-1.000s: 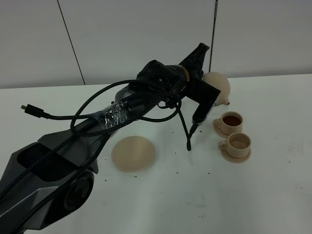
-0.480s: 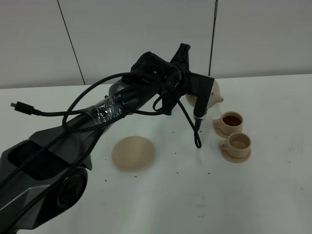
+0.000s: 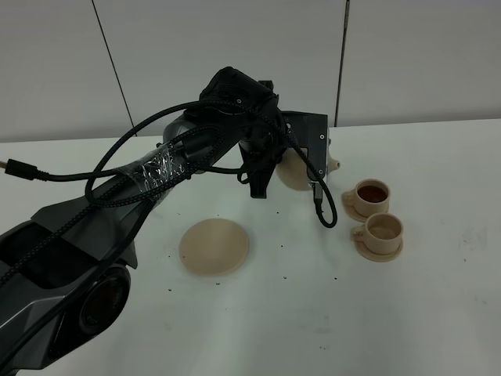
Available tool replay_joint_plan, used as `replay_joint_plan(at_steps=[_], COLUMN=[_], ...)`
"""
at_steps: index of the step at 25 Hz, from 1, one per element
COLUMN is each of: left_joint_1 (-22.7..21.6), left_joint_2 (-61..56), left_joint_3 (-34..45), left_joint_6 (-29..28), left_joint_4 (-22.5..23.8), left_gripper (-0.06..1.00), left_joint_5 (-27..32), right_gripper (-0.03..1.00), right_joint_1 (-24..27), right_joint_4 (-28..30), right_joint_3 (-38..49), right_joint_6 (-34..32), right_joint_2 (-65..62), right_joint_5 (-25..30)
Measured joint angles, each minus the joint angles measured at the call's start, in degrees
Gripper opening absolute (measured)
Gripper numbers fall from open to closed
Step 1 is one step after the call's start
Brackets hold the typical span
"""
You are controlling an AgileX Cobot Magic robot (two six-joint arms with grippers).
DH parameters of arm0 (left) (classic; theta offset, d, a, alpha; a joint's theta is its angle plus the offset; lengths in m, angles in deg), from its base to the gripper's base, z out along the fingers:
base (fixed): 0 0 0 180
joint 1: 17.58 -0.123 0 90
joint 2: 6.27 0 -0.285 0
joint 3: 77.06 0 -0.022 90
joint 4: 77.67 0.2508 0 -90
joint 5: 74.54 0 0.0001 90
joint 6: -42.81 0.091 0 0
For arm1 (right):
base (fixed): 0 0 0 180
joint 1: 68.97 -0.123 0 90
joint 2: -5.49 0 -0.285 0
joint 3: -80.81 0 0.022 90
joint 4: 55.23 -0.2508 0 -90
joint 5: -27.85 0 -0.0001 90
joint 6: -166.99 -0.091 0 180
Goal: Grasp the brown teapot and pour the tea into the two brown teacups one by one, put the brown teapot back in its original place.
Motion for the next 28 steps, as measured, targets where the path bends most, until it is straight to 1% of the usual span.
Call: replay_joint_plan(at_steps=[2,8,11,15,21,26,28], left_joint_1=[0.0,0.0,0.0,0.0,0.0,0.0,0.0], left_joint_2=[0.0,0.0,0.0,-0.1,-0.1,0.6,1.5], left_joint_3=[0.0,-0.1,-1.6,-4.7,-5.0,-5.0,-5.0], left_joint_6=[-1.2,-5.3,-6.9,-8.8,-11.3,-12.8,-13.0], left_joint_4=[-1.0,-1.6,-4.2,-5.8,-7.4,-10.0,-10.1], left_gripper=[0.17,0.17,0.17,0.17,0.17,0.17,0.17], left_joint_5=[2.1,8.7,12.4,13.9,15.6,16.5,16.7], right_gripper=[0.24,0.24,0.24,0.24,0.24,0.24,0.24], right_joint_1=[0.0,0.0,0.0,0.0,0.0,0.0,0.0], right_joint_4=[0.0,0.0,0.0,0.0,0.0,0.0,0.0], right_joint_3=[0.0,0.0,0.0,0.0,0.0,0.0,0.0], right_joint_6=[0.0,0.0,0.0,0.0,0.0,0.0,0.0], right_joint_2=[0.0,0.0,0.0,0.0,0.0,0.0,0.0], right_joint_5=[0.0,0.0,0.0,0.0,0.0,0.0,0.0])
